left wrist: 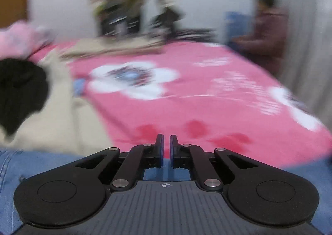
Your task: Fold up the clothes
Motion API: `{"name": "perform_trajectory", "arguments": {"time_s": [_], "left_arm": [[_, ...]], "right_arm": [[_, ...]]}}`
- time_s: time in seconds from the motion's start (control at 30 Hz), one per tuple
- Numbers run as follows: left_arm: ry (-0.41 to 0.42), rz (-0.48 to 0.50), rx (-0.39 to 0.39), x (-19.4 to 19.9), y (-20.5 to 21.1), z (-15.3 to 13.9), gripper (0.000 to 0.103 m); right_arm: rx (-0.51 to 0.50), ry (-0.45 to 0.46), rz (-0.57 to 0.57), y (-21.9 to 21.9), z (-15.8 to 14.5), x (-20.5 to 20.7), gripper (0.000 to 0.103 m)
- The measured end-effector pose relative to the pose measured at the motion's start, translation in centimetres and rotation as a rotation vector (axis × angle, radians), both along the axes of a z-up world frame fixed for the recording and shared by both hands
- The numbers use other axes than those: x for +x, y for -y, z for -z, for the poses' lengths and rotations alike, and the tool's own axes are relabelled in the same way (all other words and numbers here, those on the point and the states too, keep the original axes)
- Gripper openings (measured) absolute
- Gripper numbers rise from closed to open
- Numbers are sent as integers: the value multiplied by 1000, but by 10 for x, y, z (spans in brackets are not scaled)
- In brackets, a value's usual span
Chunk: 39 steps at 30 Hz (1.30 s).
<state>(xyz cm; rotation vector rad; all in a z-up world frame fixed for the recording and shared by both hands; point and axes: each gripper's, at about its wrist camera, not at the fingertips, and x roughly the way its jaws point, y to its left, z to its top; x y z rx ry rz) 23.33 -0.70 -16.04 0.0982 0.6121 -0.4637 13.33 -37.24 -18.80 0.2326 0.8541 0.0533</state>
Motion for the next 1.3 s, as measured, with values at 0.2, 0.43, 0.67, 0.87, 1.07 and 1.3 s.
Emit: {"name": "perform_trajectory", "arguments": {"time_s": [0.2, 0.43, 0.67, 0.87, 1.07, 1.3], "left_arm": [[-143, 6, 94, 8, 3, 46, 5], [-139, -194, -11, 62, -35, 44, 5], [-25, -339, 110, 21, -50, 6, 4], [-79, -383, 80, -41, -118, -30, 14], [-310, -503, -59, -76, -173, 29, 24], [-278, -521, -138, -87, -179, 35, 25]], "right_arm": [[32, 51, -33, 9, 18, -10, 53], [-18, 61, -56, 5, 17, -11, 53], [-24, 82, -54, 6, 21, -16, 53], [-7, 96, -14, 6, 22, -18, 53], [-46, 112, 13, 6, 23, -34, 52], [89, 43, 176, 84, 39, -100, 58]]}}
